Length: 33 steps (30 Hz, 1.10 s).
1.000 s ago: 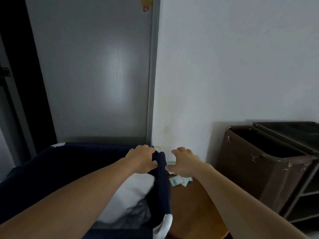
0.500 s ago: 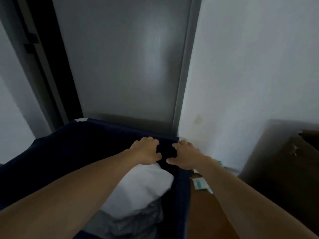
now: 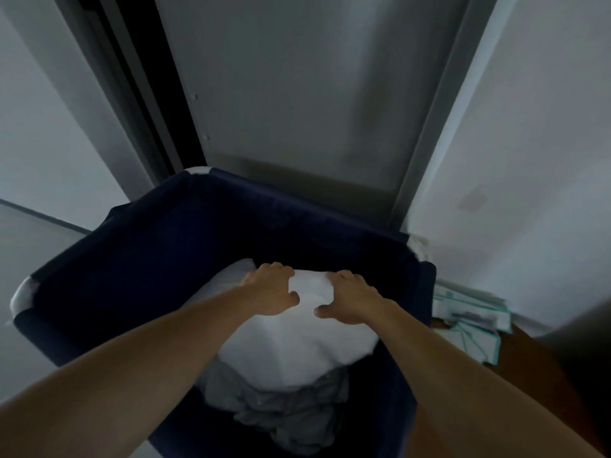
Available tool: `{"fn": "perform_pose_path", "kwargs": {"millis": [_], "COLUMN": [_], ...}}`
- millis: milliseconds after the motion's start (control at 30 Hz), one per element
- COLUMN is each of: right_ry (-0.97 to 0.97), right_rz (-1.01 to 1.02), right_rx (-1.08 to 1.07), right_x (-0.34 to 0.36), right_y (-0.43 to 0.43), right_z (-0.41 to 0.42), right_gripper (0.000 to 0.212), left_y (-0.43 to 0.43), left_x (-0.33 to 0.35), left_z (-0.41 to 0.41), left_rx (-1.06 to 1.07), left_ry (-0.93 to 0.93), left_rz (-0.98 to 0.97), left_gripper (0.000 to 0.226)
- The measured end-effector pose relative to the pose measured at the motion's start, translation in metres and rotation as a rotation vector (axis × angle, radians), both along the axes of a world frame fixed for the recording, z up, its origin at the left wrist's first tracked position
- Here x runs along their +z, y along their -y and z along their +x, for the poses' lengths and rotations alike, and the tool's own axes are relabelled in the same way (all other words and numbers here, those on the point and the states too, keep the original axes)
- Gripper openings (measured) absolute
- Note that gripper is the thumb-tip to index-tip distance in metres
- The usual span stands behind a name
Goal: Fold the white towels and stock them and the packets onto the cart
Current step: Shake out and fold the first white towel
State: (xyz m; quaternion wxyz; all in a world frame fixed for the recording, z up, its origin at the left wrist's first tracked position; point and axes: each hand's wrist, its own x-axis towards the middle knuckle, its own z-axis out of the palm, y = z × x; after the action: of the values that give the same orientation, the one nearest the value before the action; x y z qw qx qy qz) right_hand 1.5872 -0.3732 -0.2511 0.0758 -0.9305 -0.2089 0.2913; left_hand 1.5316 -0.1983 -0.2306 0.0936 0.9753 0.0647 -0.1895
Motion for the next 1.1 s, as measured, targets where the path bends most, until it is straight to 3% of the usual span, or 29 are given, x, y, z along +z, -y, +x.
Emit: {"fn": "perform_pose_path", "kwargs": {"millis": [100, 200, 467, 533, 667, 733, 933, 1100], "right_ry": [-0.03, -0.087, -0.207, -0.13, 0.074, 0.097, 0.114, 0.325], "right_rz": [-0.039, -0.085, -0.146, -0.188, -0.262, -0.237, -0.077, 0.217], "right_rx": [-0.081, -0.074, -0.08, -0.033, 0.075, 0.061, -0.208, -0.278], "right_x": [-0.034, -0.061, -0.132, -0.139, -0.146, -0.143, -0.1, -0.032], "right_y": [-0.025, -0.05, -0.098, -0.103, -0.107, -0.103, -0.077, -0.04], "right_z": [0.017, 0.028, 0.042, 0.037, 0.025, 0.022, 0.033, 0.03], "right_gripper": [0.13, 0.123, 0.134, 0.119, 0.055, 0.035, 0.033, 0.022], "left_y": [-0.03, -0.063, -0.125, -0.129, -0.13, -0.13, -0.114, -0.077], "left_x": [-0.037, -0.067, -0.12, -0.126, -0.127, -0.124, -0.103, -0.076], "left_z": [0.014, 0.028, 0.046, 0.047, 0.045, 0.043, 0.046, 0.056], "left_rx": [0.024, 0.048, 0.049, 0.024, -0.039, -0.074, -0.176, -0.152], "left_ry": [-0.06, -0.099, -0.182, -0.184, -0.182, -0.193, -0.273, -0.172], "left_rz": [-0.066, -0.126, -0.116, -0.123, -0.127, -0.126, -0.136, -0.183], "left_gripper": [0.066, 0.066, 0.071, 0.07, 0.071, 0.076, 0.119, 0.137]}}
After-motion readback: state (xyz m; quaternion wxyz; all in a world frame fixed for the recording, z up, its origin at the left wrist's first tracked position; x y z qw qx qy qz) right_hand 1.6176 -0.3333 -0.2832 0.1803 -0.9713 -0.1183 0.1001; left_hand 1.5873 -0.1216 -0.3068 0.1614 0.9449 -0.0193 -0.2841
